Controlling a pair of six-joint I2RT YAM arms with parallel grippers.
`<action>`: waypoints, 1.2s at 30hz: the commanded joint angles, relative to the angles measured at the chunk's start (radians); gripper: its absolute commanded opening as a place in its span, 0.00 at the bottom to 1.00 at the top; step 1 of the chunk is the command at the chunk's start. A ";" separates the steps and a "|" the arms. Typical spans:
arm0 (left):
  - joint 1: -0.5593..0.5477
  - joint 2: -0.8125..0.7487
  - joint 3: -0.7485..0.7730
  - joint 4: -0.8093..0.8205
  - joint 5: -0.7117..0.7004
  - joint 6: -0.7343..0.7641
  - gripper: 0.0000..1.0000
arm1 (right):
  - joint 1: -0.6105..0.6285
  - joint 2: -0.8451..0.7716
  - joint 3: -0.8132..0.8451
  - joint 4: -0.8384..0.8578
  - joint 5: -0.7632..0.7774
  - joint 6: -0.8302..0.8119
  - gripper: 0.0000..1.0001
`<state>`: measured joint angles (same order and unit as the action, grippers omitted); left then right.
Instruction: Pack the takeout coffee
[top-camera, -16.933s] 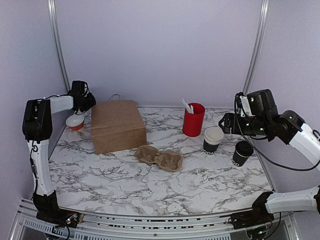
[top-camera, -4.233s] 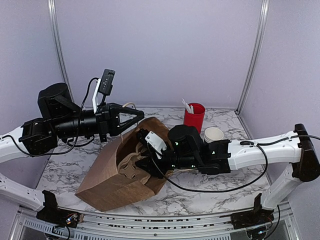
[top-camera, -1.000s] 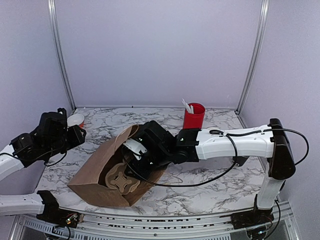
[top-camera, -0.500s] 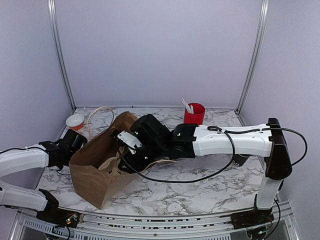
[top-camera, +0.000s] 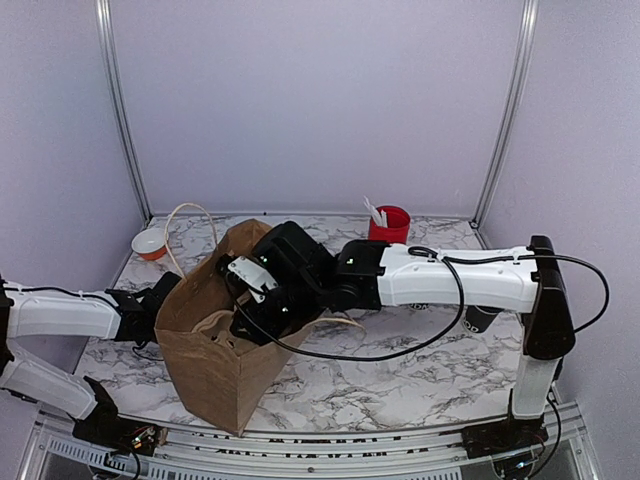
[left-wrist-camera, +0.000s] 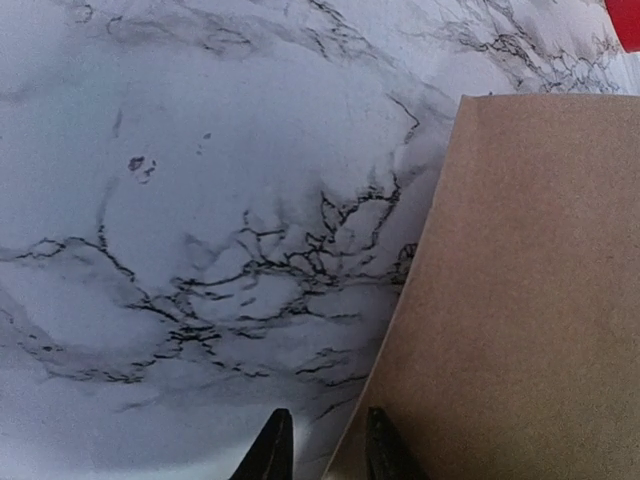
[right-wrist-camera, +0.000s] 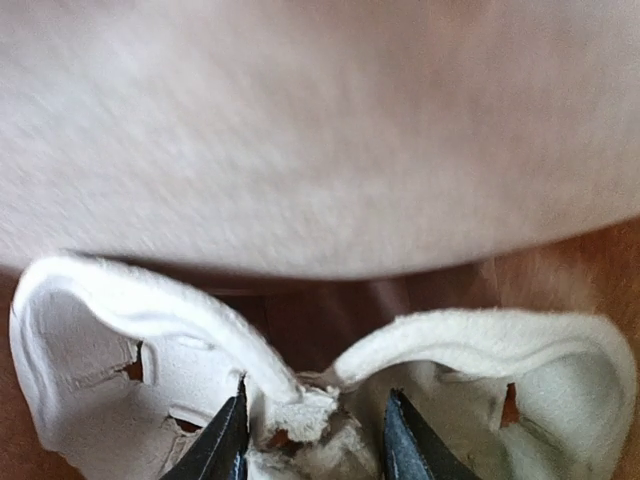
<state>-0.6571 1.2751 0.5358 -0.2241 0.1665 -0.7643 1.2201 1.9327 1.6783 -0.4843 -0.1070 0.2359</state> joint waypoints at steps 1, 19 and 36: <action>-0.048 0.026 0.021 0.076 0.047 -0.026 0.27 | 0.007 0.032 0.048 -0.039 0.028 0.009 0.44; -0.064 0.026 0.021 0.118 0.071 -0.039 0.27 | 0.008 0.057 0.146 -0.133 0.105 -0.019 0.53; -0.064 -0.007 0.021 0.100 0.032 -0.044 0.27 | 0.010 0.044 0.298 -0.316 0.181 -0.055 0.71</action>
<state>-0.7174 1.2915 0.5396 -0.1284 0.2089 -0.8055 1.2236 1.9804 1.9224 -0.7425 0.0395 0.1978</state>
